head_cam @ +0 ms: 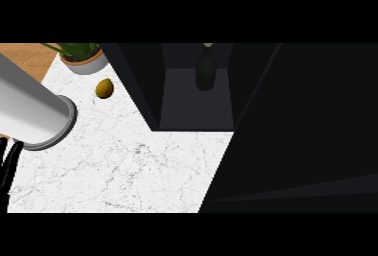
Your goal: Pick up the wine, place it into the cabinet and close the cabinet
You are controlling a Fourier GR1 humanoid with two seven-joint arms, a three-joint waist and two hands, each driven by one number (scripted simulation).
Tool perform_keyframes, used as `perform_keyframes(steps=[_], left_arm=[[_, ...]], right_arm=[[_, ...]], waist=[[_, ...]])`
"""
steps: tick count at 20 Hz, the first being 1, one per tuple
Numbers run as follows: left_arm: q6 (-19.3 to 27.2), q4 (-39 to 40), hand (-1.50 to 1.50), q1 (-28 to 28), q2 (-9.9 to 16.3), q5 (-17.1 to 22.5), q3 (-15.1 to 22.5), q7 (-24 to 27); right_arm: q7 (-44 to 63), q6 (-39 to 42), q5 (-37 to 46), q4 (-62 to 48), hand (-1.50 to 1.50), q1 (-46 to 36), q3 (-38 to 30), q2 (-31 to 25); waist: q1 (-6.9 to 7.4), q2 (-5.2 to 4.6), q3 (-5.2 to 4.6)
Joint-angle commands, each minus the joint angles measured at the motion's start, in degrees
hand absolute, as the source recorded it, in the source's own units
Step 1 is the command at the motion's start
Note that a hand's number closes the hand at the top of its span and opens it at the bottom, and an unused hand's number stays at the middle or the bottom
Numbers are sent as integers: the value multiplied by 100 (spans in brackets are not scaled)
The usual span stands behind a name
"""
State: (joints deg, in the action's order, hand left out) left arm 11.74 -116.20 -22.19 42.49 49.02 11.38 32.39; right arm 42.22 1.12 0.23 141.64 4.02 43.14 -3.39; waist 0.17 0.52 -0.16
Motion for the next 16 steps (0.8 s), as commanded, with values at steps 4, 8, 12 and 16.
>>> perform_keyframes(steps=[4,8,12,16], left_arm=[[-538,176,-150,-54,242,319,-527,-182],[-596,13,-150,-112,235,466,-741,-296],[-522,105,-150,234,154,555,-567,-636],[-872,367,-150,281,57,569,-621,-535]], right_arm=[[-46,-952,671,-113,150,-844,1326,319],[-141,-1562,1097,-660,150,-1447,1674,324],[26,-2148,1200,-916,150,-2277,1508,309],[155,-2463,957,-1298,150,-3001,1182,295]], waist=[[42,6,-6],[74,6,-1],[35,-18,-5],[121,-41,-12]])
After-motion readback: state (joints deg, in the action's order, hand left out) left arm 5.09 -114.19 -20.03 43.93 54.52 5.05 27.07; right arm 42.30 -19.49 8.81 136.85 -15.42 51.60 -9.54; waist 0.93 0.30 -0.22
